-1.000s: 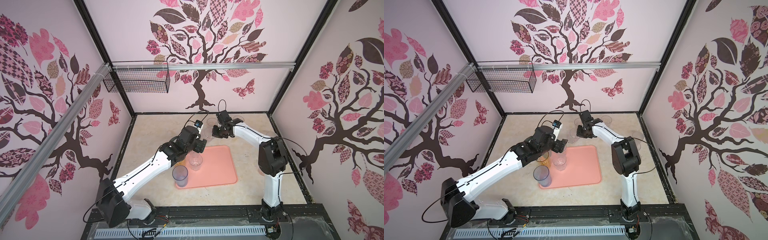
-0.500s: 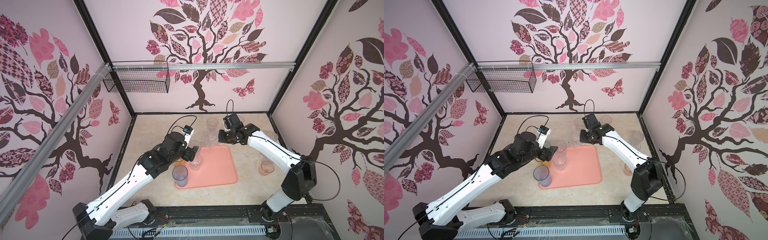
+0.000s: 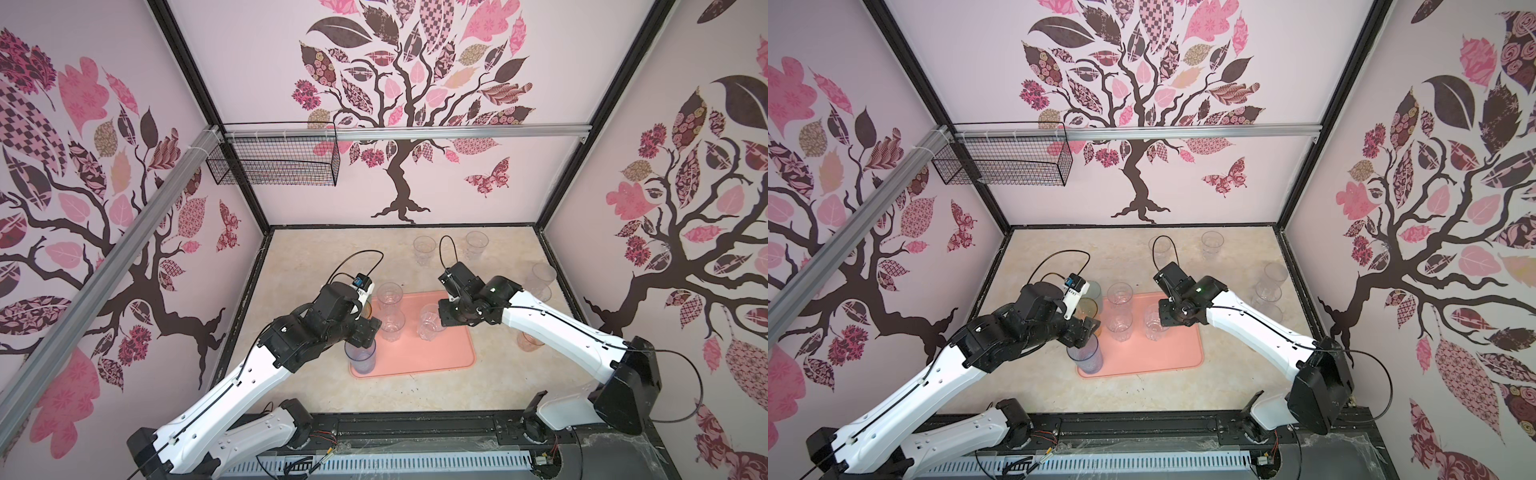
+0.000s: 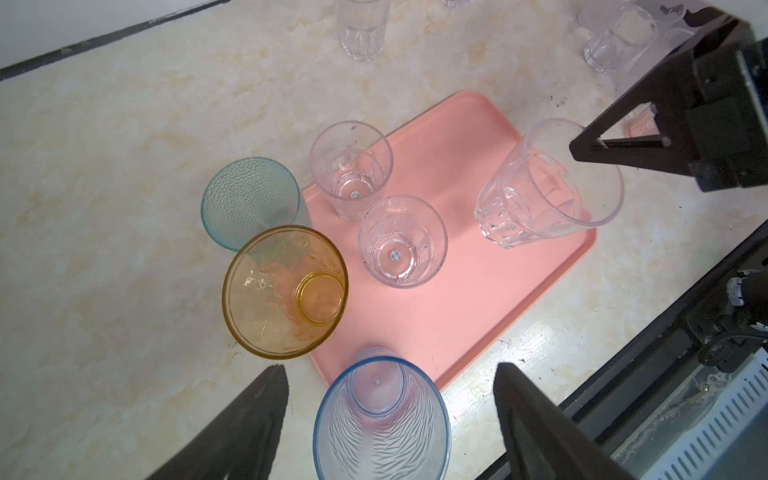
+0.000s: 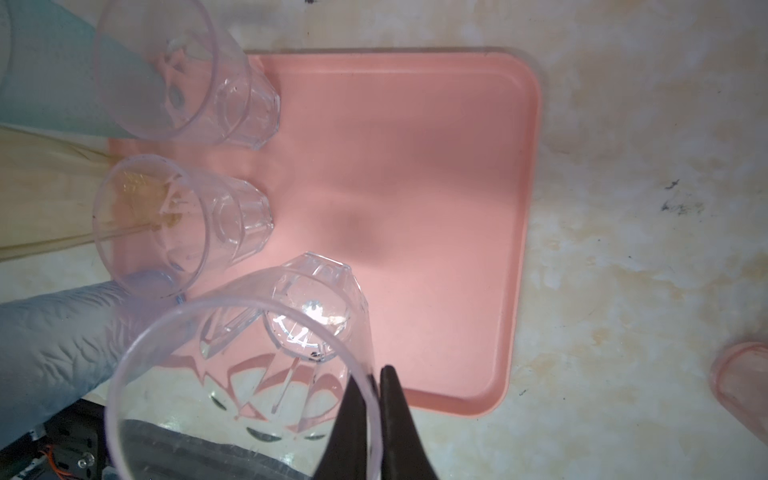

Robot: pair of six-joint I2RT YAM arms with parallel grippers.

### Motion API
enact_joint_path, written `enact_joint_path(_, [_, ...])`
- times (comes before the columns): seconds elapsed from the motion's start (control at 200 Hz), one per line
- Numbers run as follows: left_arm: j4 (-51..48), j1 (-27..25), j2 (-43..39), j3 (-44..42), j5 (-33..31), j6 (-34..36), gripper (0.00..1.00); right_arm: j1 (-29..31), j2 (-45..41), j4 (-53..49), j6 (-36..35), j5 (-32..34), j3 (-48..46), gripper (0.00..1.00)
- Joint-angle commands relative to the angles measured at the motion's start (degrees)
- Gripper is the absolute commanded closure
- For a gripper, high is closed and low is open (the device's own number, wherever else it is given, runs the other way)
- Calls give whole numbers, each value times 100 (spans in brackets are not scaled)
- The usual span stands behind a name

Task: Place the glasses into the tray
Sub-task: 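Carry the clear cup with right gripper onto the tray beside the others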

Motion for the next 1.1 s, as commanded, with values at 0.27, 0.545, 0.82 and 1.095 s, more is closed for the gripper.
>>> enact_joint_path(0.27, [-211,26,-25,-247,344,-184,18,824,398,-56,241,339,171,100])
enact_joint_path(0.545, [-108,114,96,-360,202,-266,18,1386,1026,249,424,330,363,100])
enact_joint_path(0.82, [61,481,128,-464,499,-403,18,1549,1475,584,501,231,440,100])
enact_joint_path(1.095, [157,589,208,-503,647,-440,18,1580,1715,716,521,173,491,100])
